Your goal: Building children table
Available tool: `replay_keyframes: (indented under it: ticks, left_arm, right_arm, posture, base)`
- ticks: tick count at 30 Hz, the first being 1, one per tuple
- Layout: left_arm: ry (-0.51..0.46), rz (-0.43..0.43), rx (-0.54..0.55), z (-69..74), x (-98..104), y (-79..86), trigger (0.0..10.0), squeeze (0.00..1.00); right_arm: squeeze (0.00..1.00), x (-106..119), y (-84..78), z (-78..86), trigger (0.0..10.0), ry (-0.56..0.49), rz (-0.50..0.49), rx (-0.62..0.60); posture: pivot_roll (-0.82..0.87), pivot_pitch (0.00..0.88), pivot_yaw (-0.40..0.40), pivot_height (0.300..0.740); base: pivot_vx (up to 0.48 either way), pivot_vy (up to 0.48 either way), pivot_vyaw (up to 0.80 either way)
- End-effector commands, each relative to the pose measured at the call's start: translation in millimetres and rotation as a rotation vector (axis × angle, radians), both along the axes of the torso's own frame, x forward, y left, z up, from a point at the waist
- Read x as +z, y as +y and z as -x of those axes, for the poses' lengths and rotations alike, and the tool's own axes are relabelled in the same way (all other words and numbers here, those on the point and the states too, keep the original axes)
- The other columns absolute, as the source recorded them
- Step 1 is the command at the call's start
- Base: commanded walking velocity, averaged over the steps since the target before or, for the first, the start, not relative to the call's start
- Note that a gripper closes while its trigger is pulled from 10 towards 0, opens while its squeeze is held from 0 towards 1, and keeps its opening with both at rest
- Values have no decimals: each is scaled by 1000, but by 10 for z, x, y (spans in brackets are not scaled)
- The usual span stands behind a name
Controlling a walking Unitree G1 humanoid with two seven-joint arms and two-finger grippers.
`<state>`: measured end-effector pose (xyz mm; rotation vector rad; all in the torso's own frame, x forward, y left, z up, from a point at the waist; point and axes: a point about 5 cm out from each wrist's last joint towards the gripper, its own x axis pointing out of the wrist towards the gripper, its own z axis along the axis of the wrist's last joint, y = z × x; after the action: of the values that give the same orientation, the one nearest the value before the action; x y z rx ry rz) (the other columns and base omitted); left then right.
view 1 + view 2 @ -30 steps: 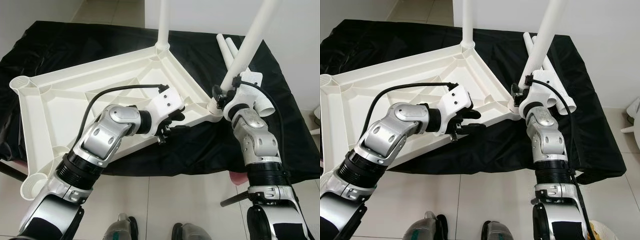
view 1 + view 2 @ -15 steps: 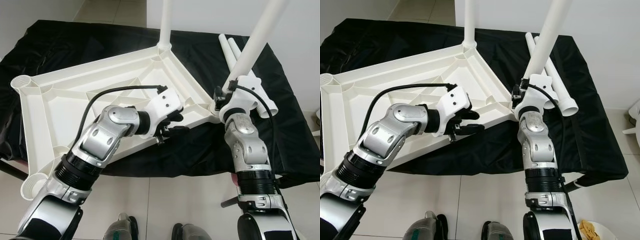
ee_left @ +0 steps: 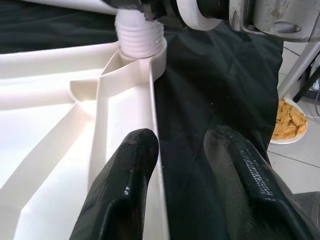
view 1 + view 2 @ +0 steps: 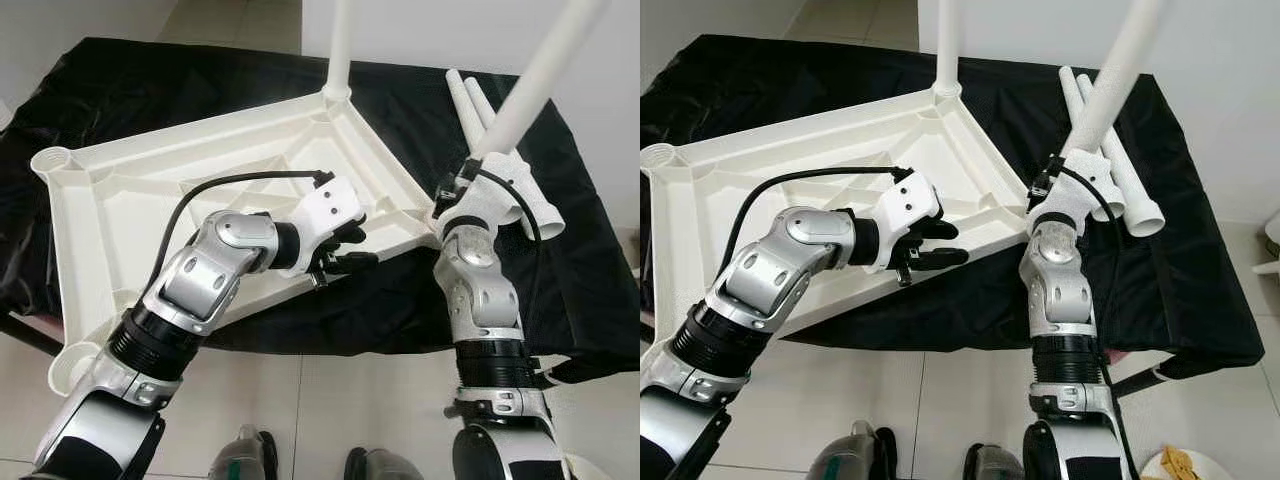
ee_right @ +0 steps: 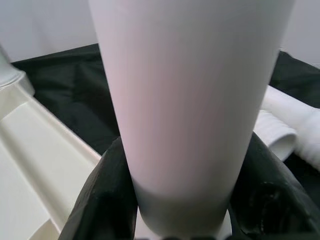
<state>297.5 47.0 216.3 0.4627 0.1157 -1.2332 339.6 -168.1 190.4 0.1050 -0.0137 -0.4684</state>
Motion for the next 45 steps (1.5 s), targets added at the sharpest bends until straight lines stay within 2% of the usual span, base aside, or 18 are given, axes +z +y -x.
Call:
replay_keyframes:
  ticks: [1,4,9,13,24,31,32,33,35,36,45]
  left_arm:
    - [-8,7,11,20,13,3,10000,0]
    - [-9,7,11,21,17,1,10000,0]
    - [-10,7,12,21,19,2,10000,0]
    - [-11,5,19,26,20,25,10000,0]
    - [-11,5,15,22,24,21,10000,0]
    - [-12,2,10,22,24,17,10000,0]
    - [-12,1,9,24,24,15,10000,0]
    - [-13,0,8,25,24,14,10000,0]
    - [-13,0,8,25,24,14,10000,0]
    - [-13,0,7,26,23,13,10000,0]
    - [-14,-2,2,29,20,4,10000,0]
  right_arm:
    - [0,-442,-261,119,10000,206,-9,-184]
    - [0,-497,-297,171,10000,230,14,-281]
    - [0,-516,-303,190,10000,235,21,-313]
    - [0,-600,-287,289,10000,251,-4,-431]
    - [0,-619,-308,289,10000,258,-2,-420]
    - [0,-591,-345,279,10000,220,-12,-403]
    - [35,-587,-353,280,10000,214,-16,-404]
    - [388,-586,-357,280,10000,207,-24,-399]
    - [388,-586,-357,280,10000,207,-24,-399]
    - [1000,-586,-363,284,10000,202,-29,-398]
    - [1000,-532,-387,251,10000,149,-46,-357]
  posture:
    - [22,141,1,740]
    - [26,141,1,740]
    - [29,142,0,740]
    - [34,144,0,740]
    - [28,144,4,740]
    - [25,138,6,740]
    - [25,137,6,740]
    - [25,135,7,740]
    - [25,135,7,740]
    - [24,133,7,740]
    - [19,123,9,740]
  base:
    - [0,0,0]
    - [0,0,0]
    - [0,0,0]
    - [0,0,0]
    - [0,0,0]
    - [0,0,0]
    - [0,0,0]
    - [0,0,0]
    - [0,0,0]
    - [0,0,0]
    - [0,0,0]
